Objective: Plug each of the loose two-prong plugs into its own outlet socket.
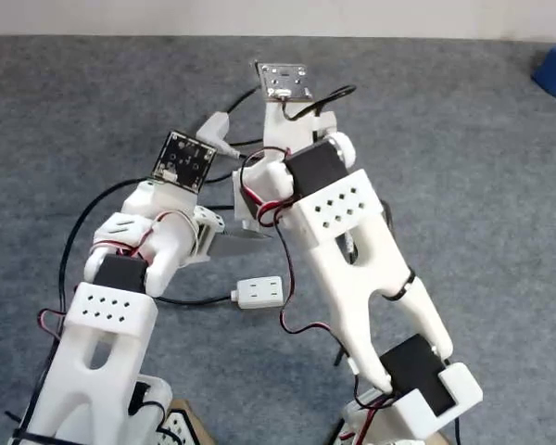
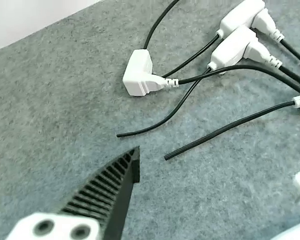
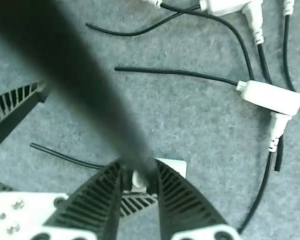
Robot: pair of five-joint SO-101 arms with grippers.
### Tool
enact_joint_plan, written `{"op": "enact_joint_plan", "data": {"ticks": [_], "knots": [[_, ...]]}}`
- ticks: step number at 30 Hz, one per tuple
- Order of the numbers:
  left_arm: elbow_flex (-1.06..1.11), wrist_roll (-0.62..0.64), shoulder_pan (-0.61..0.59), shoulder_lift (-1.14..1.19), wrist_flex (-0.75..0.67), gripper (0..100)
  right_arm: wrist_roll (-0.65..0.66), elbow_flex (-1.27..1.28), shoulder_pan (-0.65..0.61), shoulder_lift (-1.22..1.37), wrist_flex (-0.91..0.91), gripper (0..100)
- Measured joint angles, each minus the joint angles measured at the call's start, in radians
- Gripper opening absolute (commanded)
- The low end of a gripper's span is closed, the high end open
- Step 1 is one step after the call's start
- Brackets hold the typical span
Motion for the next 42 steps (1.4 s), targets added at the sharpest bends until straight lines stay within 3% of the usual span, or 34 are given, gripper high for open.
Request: {"op": "enact_joint_plan", "data": {"ticks": [18,31,42], "knots": [[0.0,-0.1,-0.035,-0.005,0.032,56,0.107,0.071,-0.003,-0.002,-0.023,0.6],[0.0,-0.101,-0.183,-0.005,0.032,56,0.158,0.245,0.149,0.0,-0.06,0.6],[0.104,-0.101,-0.238,-0.005,-0.169,56,0.146,0.255,0.055,0.0,0.003,0.6]]}}
